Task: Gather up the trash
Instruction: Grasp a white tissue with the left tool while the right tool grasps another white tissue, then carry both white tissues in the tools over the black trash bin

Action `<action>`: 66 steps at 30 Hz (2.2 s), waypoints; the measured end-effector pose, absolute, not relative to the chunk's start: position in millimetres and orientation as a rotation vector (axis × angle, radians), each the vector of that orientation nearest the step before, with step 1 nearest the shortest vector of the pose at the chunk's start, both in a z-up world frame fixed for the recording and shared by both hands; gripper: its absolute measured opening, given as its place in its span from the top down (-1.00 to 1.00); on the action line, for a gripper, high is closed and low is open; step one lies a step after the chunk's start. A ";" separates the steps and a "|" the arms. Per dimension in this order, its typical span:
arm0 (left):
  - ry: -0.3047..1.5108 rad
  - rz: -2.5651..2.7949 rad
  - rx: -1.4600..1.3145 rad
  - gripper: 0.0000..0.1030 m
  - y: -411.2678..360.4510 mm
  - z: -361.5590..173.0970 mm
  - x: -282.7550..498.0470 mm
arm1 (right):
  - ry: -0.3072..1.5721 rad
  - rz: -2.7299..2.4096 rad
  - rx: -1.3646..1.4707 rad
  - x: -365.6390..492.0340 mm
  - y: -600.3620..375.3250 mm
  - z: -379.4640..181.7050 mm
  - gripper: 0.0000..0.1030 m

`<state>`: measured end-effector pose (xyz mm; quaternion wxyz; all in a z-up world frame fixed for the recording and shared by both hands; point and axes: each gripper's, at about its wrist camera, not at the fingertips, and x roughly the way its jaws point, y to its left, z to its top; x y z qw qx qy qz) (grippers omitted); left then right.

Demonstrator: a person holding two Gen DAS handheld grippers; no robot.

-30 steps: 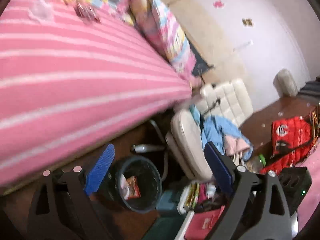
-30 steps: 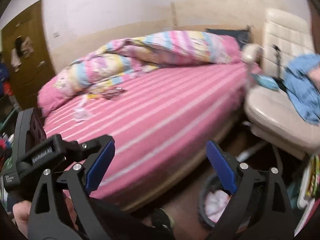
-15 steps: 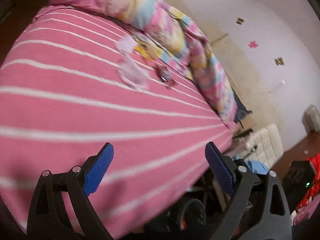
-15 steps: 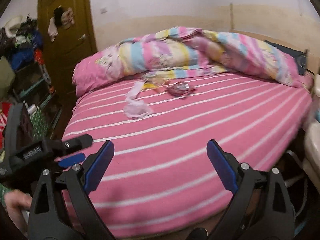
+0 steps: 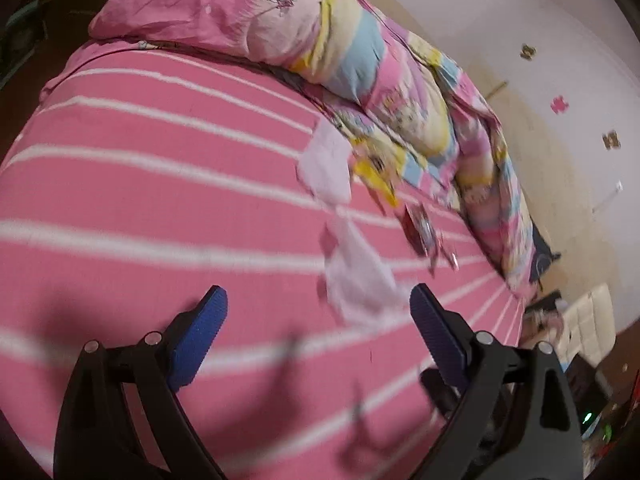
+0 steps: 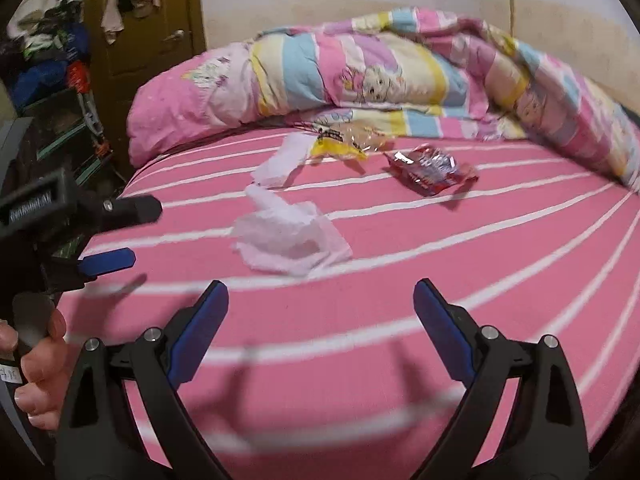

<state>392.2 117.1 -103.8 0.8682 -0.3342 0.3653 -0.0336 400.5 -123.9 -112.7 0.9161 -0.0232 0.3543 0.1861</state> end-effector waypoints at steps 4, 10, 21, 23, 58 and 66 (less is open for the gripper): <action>0.758 -0.066 -0.725 -0.74 123.6 -106.4 432.7 | 0.758 0.420 -0.065 433.7 -113.3 -123.4 -0.80; 0.811 -0.079 -0.668 -0.74 111.9 -116.5 480.0 | 0.800 0.450 0.007 475.6 -108.8 -133.9 -0.80; 0.825 -0.039 -0.473 -0.74 104.0 -119.6 554.5 | 0.864 0.493 -0.002 504.5 -94.1 -143.0 -0.73; 0.833 -0.065 -0.450 -0.74 98.3 -120.5 567.4 | 0.875 0.508 -0.005 509.7 -91.6 -145.0 -0.69; 0.868 -0.199 -0.560 1.00 61.4 -117.9 447.8 | 0.894 0.561 0.081 446.9 -123.9 -122.8 0.95; 0.828 -0.235 -0.517 1.00 16.9 -77.4 359.6 | 0.863 0.551 0.107 370.7 -157.3 -91.4 0.95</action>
